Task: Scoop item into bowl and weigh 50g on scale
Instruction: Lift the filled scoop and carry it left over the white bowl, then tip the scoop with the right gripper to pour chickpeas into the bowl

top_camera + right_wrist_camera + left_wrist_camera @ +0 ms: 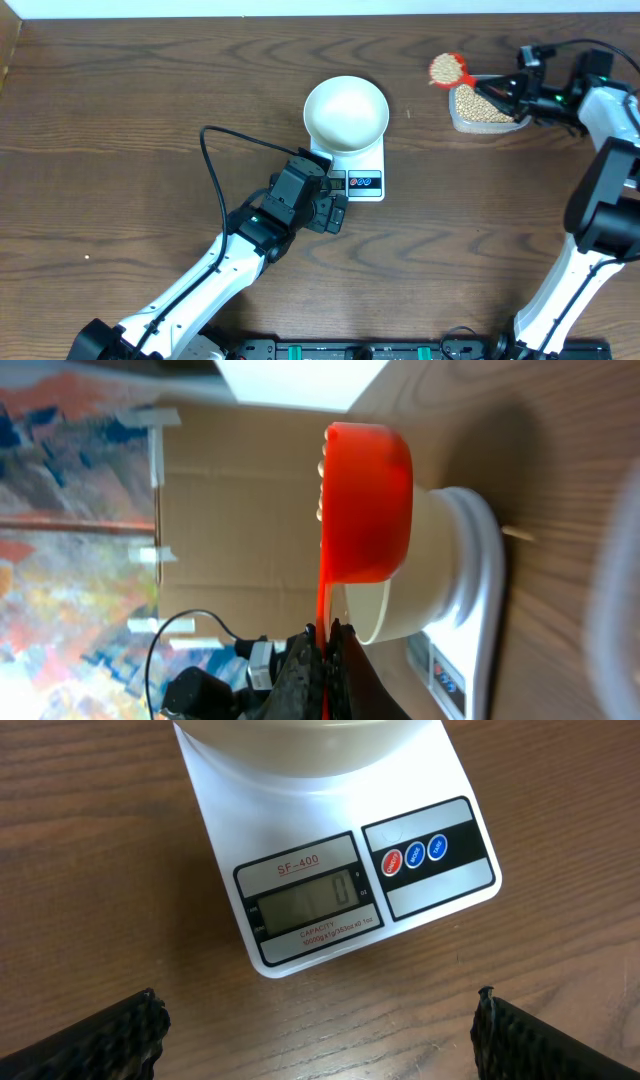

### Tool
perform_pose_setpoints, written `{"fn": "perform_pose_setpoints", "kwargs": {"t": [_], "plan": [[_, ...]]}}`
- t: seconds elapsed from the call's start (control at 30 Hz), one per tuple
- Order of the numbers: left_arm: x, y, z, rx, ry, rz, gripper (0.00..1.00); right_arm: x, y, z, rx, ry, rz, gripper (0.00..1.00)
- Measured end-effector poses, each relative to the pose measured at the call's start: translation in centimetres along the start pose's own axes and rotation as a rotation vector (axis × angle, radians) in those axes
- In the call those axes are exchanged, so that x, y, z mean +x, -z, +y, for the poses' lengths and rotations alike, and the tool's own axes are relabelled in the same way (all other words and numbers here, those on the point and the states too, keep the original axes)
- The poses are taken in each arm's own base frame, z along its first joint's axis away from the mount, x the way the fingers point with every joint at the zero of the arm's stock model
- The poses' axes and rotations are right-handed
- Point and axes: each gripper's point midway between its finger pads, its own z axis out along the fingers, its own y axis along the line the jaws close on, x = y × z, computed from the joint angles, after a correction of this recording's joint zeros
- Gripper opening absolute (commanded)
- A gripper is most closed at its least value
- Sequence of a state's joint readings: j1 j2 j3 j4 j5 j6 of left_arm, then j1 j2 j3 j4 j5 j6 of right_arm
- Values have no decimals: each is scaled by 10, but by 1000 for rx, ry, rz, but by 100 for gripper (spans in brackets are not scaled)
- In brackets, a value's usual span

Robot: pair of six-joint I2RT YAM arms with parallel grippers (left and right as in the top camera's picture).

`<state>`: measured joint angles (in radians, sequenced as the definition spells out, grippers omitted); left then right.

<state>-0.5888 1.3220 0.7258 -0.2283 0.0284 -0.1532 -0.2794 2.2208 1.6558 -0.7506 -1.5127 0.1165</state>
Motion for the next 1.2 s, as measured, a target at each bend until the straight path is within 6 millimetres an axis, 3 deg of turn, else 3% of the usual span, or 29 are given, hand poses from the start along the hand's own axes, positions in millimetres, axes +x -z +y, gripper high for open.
{"fn": "perform_pose_setpoints", "kwargs": {"t": [0.33,0.47,1.03,1.2], "plan": [[0,0,0,0,0,0,99,32,-80,21,-28,-3,185,1],[0,0,0,0,0,0,99,45,-100,23,-29,0,233,1],[0,0,0,0,0,0,99,73,-150,-18,256,67,310,1],[0,0,0,0,0,0,99,73,-161,-20,357,136,311,1]]}}
